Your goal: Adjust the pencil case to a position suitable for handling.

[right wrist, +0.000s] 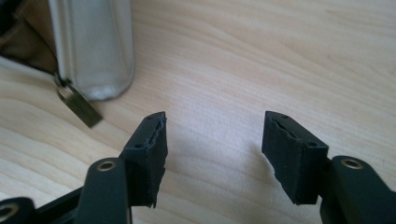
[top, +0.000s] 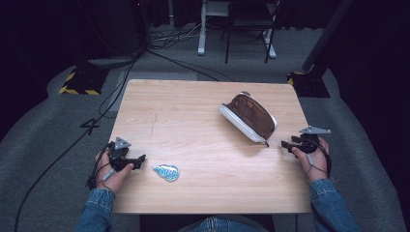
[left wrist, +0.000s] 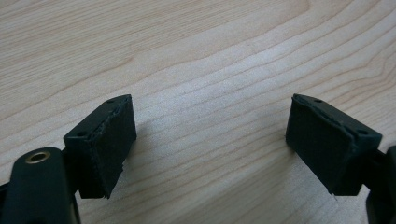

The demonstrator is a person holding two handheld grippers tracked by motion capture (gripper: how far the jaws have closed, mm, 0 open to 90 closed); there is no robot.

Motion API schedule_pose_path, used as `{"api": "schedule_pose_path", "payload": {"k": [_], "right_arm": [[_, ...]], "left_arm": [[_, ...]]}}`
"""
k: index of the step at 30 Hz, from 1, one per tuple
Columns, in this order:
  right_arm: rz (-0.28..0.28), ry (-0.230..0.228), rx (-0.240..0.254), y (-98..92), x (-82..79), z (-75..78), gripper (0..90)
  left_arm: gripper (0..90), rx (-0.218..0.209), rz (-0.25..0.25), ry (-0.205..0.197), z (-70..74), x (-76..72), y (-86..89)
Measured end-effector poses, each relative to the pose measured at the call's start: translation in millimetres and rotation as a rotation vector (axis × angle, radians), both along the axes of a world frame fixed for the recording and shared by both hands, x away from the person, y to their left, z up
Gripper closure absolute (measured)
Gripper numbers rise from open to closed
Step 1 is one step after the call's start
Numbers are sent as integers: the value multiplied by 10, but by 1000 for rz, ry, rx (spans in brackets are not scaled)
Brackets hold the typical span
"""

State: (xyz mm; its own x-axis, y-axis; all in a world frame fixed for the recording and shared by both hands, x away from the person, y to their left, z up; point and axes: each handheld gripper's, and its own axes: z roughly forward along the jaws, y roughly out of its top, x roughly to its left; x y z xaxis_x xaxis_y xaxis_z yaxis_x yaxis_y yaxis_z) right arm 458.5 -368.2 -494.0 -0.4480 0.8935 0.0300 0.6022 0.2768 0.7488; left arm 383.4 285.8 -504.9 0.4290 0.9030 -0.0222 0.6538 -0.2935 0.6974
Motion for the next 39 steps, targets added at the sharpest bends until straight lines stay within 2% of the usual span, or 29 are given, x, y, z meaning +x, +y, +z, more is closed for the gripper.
{"api": "schedule_pose_path", "payload": {"k": [4, 11, 19, 30, 35, 39], "right_arm": [[6, -10, 5, 24, 20, 94, 404], [27, -2, 10, 38, 52, 218, 396], [30, 55, 22, 84, 83, 405, 371], [71, 41, 31, 229, 181, 639, 344], [98, 35, 49, 333, 268, 707, 343], [125, 47, 54, 425, 359, 722, 334]], "left_arm": [[165, -1, 0, 0, 0, 0, 0], [164, -4, 1, 1, -1, 6, -5], [164, -7, 2, 2, -3, 12, -12], [162, -2, -5, 3, 0, 21, -13], [162, -2, -5, 3, 0, 20, -13], [162, -2, -5, 3, 0, 20, -13]]}}
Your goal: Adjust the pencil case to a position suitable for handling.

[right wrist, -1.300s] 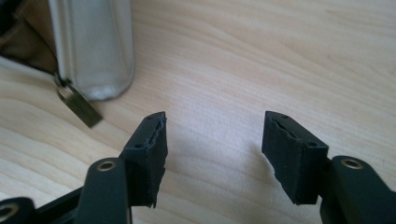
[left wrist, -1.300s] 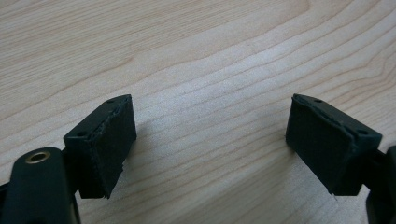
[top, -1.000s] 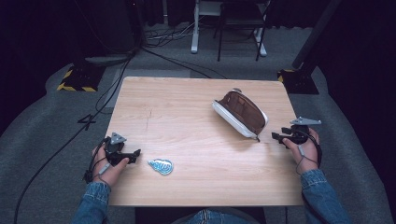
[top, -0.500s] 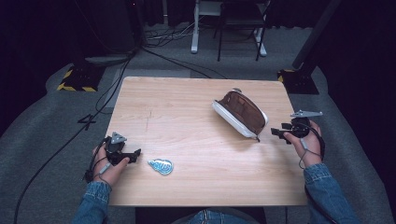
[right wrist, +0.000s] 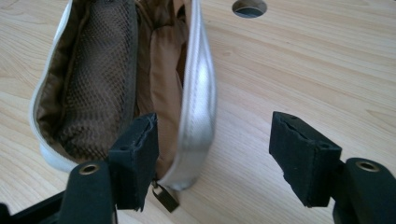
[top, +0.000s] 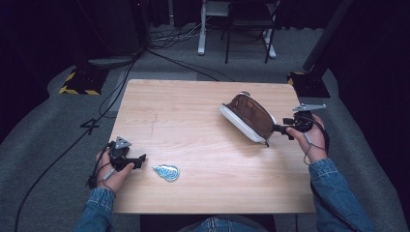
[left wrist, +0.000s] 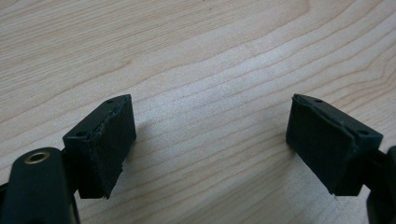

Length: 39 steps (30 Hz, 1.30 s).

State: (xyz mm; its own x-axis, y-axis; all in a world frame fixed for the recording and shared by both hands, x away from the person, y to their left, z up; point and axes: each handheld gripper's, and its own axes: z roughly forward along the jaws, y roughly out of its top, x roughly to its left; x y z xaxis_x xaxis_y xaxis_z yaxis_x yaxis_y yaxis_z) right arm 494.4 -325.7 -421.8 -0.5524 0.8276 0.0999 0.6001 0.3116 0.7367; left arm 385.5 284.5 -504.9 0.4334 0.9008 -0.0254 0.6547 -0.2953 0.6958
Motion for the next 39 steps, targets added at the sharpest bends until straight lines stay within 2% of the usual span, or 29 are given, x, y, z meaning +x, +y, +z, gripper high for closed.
{"api": "schedule_pose_path", "payload": {"k": [10, 24, 31, 39], "right_arm": [[21, 37, -6, 188, 194, -43, 330], [26, 92, -69, 378, 420, -198, 367], [30, 105, -84, 451, 482, -281, 416], [18, 131, -100, 480, 528, -339, 559]], "left_arm": [[160, 0, 3, 0, -1, 4, -6], [160, -1, 2, 0, -1, 4, -7], [160, -2, 1, 0, -2, 6, -7], [160, -3, 1, -1, -2, 7, -8]]}}
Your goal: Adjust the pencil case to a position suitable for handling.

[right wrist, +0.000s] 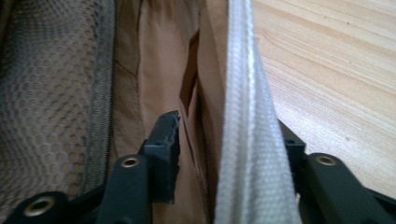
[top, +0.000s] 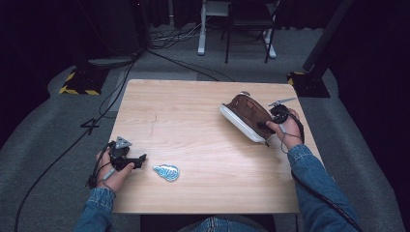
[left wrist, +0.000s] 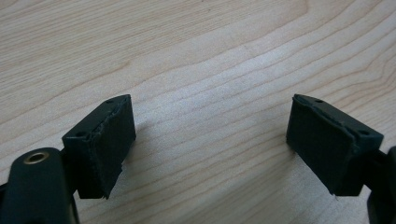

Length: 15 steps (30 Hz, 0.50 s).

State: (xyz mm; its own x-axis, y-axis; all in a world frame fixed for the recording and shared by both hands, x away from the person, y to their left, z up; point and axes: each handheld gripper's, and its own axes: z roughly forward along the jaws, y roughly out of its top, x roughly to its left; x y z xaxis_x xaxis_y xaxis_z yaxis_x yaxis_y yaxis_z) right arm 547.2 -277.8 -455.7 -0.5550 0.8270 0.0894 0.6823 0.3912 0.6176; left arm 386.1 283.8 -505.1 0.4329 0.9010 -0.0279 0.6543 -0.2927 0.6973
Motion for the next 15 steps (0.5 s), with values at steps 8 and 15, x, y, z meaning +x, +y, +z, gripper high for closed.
{"api": "schedule_pose_path", "payload": {"k": [8, 15], "right_arm": [[-9, 3, 4, -15, -16, 3, 824], [-14, 21, 9, 2, -17, 11, 861]], "left_arm": [[160, -2, 0, 2, 0, -1, -2], [160, -1, -2, 2, 0, 0, -1]]}}
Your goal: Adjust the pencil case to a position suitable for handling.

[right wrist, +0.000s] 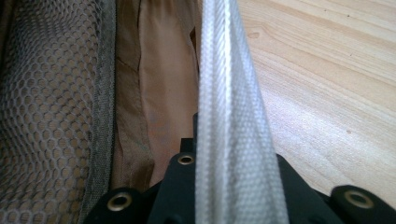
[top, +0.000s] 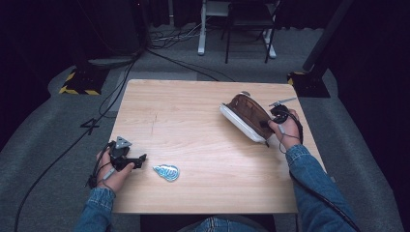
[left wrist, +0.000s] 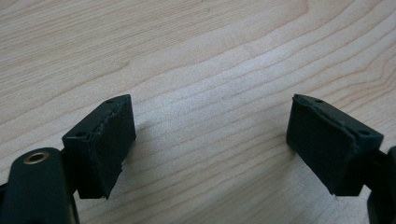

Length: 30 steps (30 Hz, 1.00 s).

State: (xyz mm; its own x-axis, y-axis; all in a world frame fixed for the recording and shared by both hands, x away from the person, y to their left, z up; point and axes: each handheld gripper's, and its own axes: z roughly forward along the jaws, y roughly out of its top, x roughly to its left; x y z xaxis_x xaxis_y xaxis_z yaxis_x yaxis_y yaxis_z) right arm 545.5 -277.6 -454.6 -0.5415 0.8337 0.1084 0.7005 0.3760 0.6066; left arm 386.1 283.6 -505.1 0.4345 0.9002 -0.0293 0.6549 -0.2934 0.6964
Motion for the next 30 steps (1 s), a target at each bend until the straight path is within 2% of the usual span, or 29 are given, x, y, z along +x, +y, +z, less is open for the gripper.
{"api": "schedule_pose_path", "payload": {"k": [12, 17, 25, 30], "right_arm": [[8, 12, 21, -1, -2, 24, 875], [23, 5, 14, 11, -34, 82, 876], [48, -8, 33, 15, -92, 188, 876], [78, -12, 59, 39, -190, 312, 876]], "left_arm": [[160, 1, 0, 0, 1, -1, 0], [160, 1, 0, 0, 1, -1, -1], [160, 1, 0, 0, 0, 0, -1], [160, 4, -2, -1, 2, 0, 0]]}}
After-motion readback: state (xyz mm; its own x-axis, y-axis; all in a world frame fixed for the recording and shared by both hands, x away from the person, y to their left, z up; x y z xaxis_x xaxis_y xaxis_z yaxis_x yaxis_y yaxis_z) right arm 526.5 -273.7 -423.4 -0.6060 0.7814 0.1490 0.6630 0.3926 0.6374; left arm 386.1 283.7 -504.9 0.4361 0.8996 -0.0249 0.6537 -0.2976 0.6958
